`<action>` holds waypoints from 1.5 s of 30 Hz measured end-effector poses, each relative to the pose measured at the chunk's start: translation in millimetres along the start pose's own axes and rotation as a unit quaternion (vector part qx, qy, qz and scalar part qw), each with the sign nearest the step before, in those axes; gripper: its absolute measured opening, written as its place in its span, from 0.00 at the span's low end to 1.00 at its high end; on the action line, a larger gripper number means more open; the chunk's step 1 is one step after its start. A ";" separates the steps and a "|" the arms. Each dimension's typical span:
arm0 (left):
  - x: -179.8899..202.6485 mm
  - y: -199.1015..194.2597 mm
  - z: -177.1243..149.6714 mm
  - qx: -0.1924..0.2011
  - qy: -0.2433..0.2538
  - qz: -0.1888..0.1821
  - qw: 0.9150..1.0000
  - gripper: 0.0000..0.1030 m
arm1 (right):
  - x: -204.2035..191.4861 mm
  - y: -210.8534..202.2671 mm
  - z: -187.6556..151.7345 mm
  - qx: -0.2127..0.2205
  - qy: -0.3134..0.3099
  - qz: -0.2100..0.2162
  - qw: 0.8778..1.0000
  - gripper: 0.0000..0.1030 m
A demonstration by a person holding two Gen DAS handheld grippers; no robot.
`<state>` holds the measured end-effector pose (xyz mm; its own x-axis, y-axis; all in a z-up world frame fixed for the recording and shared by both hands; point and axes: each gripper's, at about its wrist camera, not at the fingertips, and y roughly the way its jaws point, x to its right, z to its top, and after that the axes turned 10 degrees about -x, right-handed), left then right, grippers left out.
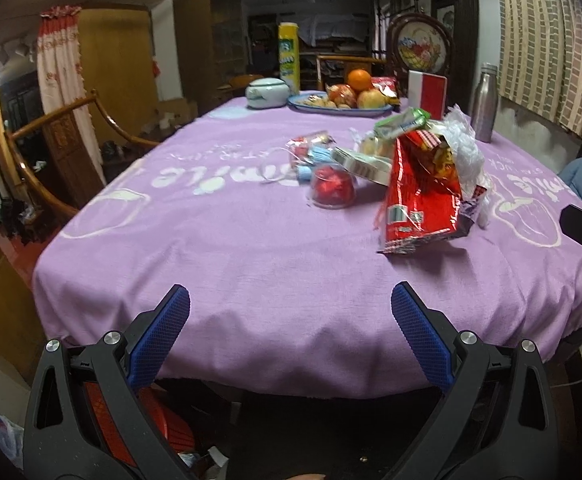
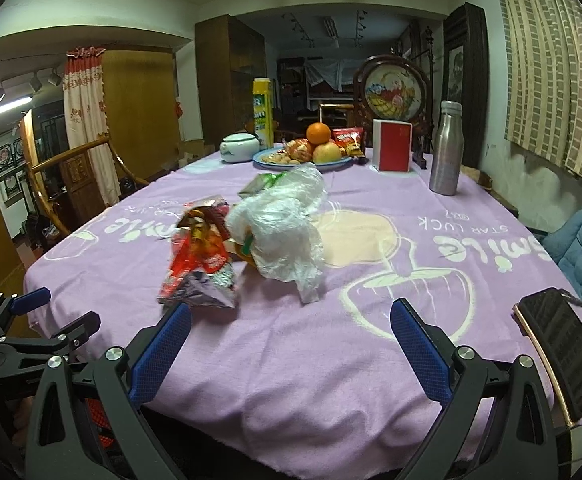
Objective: Collect trash
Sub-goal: 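Grasp the red snack bag with the left tool while the right tool grasps the plastic bag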
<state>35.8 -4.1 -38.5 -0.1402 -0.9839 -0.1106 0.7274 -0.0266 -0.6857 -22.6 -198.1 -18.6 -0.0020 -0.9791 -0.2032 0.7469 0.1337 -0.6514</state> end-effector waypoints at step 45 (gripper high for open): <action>16.2 85.9 65.9 -0.069 -0.024 -0.218 0.973 0.73 | 17.2 134.7 85.9 -0.111 0.052 0.118 0.985 0.43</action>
<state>140.2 -33.9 -51.9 -0.3812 -0.8916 0.2445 0.5082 -0.4230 -0.7502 135.1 -210.1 -47.1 0.0774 -0.8977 -0.4337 0.5706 0.3966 -0.7191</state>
